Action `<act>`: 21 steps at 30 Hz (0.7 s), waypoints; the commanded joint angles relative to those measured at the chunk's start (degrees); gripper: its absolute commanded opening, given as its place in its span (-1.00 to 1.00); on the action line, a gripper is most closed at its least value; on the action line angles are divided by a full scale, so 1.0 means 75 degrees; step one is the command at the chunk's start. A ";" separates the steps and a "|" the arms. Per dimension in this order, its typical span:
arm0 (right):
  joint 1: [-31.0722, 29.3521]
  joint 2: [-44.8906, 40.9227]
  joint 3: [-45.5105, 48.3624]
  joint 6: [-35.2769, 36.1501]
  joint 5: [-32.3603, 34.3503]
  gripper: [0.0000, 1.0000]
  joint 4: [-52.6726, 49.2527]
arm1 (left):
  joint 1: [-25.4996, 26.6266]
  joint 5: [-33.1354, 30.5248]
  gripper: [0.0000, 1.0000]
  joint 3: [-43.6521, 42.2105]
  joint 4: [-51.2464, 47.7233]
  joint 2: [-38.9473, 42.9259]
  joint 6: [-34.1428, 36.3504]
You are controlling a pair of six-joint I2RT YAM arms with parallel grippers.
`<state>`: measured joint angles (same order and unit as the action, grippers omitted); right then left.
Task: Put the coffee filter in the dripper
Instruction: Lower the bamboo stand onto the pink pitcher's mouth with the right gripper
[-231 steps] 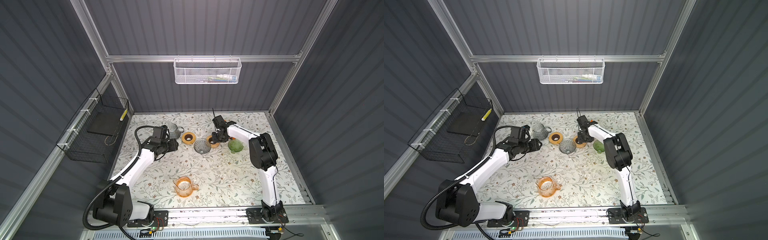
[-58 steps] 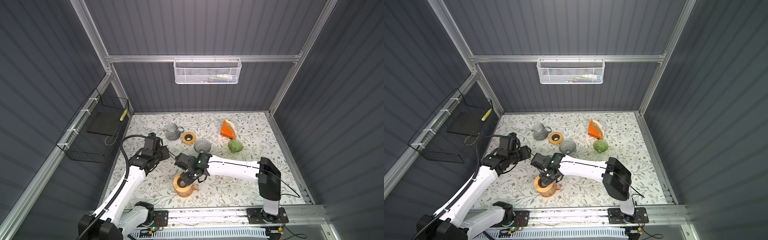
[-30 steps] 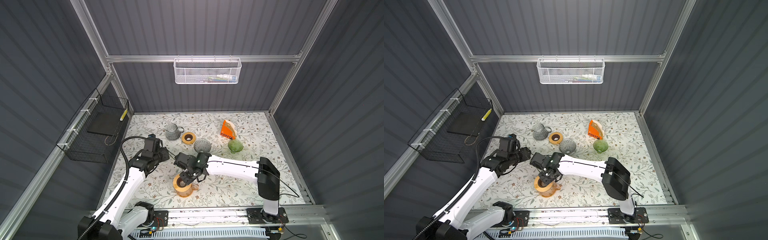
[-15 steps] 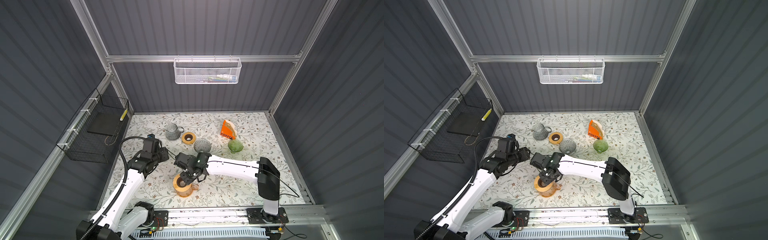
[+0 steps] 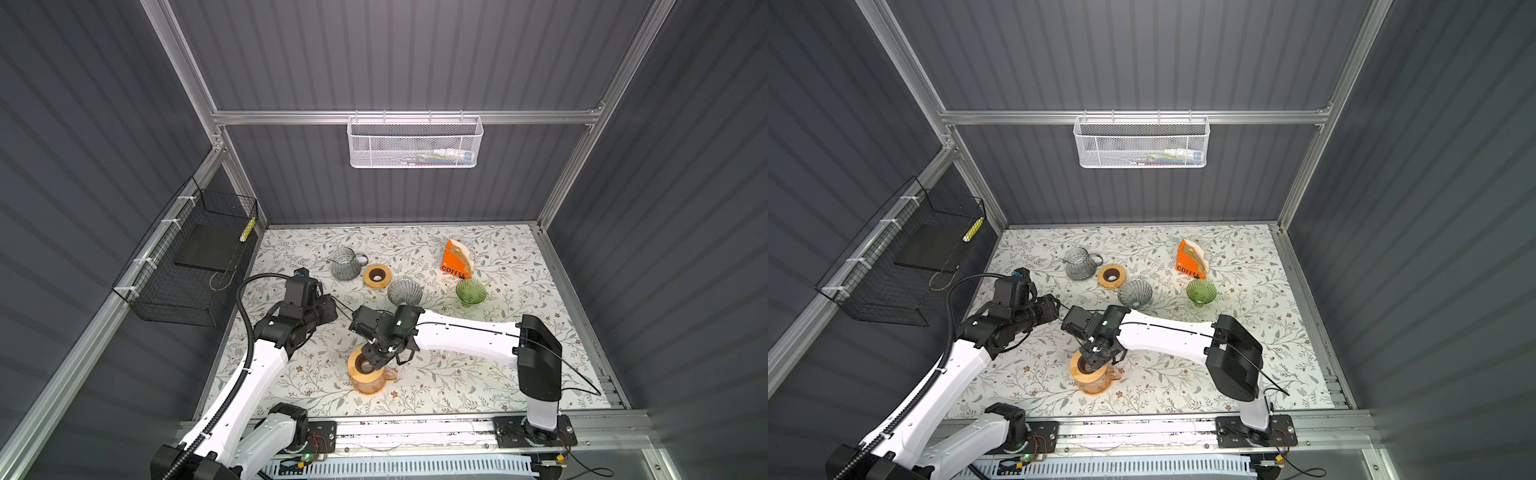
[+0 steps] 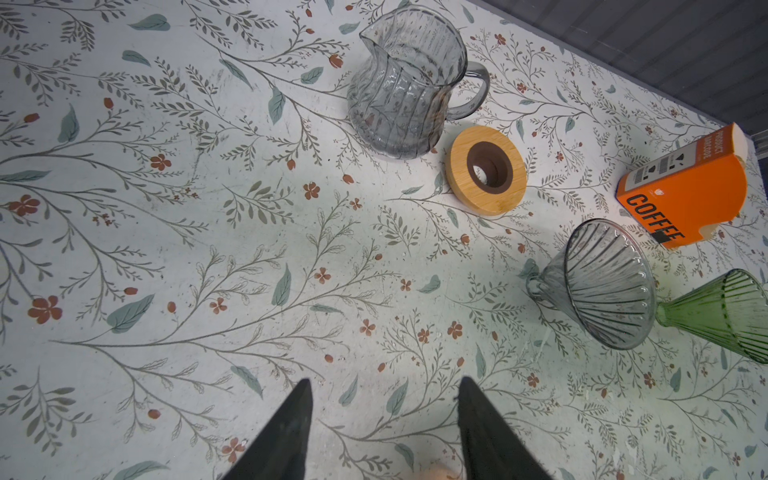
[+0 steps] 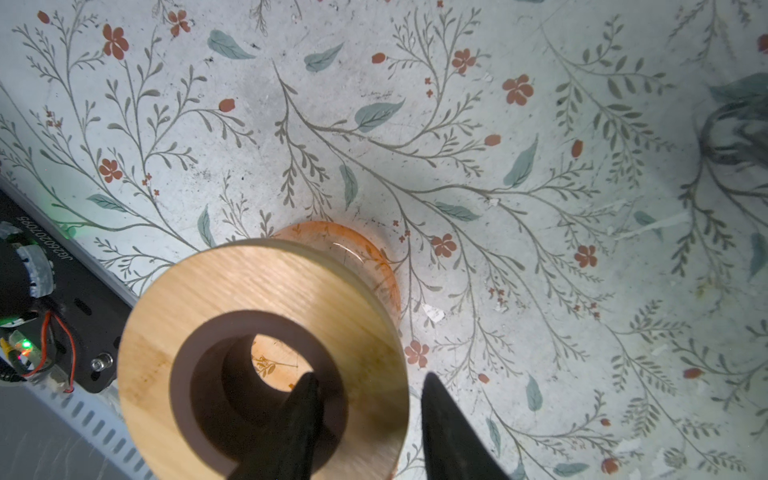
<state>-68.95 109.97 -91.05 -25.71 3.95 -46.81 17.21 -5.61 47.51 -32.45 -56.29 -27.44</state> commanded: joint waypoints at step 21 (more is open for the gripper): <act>-0.0143 -0.0383 0.0187 -0.0203 -0.0011 -0.15 0.0128 | 0.0037 -0.0028 0.14 0.0083 -0.0344 0.0204 0.0108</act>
<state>-69.60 108.47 -90.41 -26.63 4.05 -46.11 17.23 -5.61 47.51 -33.41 -55.75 -27.46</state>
